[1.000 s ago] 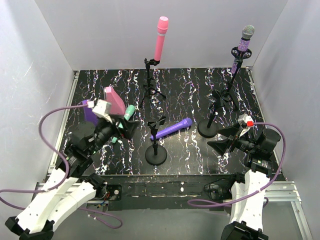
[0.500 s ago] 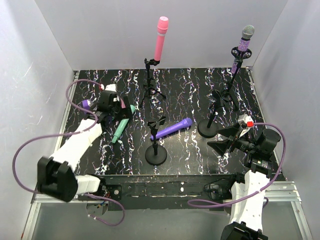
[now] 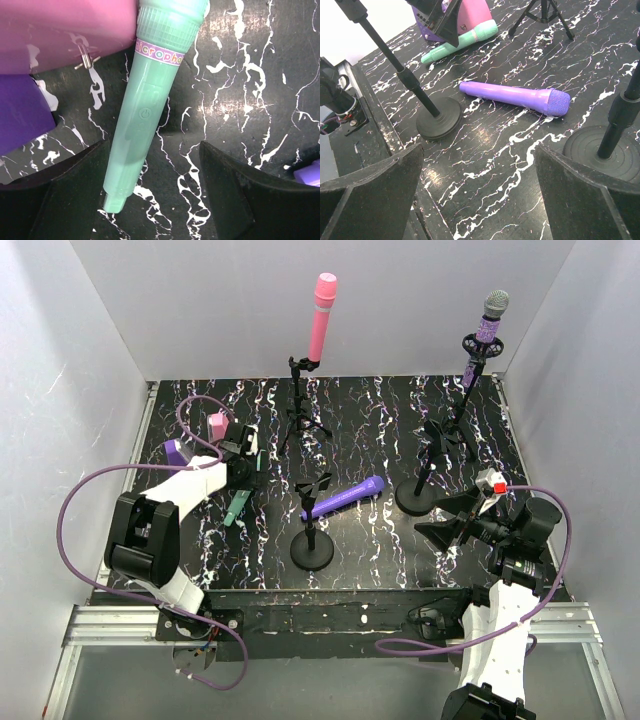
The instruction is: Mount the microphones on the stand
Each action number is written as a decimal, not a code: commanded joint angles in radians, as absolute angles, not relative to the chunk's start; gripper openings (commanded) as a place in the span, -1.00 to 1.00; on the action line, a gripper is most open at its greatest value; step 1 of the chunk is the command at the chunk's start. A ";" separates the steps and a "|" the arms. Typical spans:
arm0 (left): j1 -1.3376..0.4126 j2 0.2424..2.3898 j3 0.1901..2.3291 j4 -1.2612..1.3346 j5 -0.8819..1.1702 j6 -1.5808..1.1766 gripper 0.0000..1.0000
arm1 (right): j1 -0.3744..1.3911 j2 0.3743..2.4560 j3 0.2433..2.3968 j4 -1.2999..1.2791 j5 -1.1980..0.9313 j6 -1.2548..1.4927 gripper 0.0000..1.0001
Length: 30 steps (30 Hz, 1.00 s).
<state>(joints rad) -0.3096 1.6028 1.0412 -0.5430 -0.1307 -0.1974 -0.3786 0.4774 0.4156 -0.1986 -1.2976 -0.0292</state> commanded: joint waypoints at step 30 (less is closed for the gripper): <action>-0.318 1.369 1.028 -0.535 0.052 -0.196 -1.00 | -0.382 0.420 0.442 -0.213 -1.327 -0.077 0.97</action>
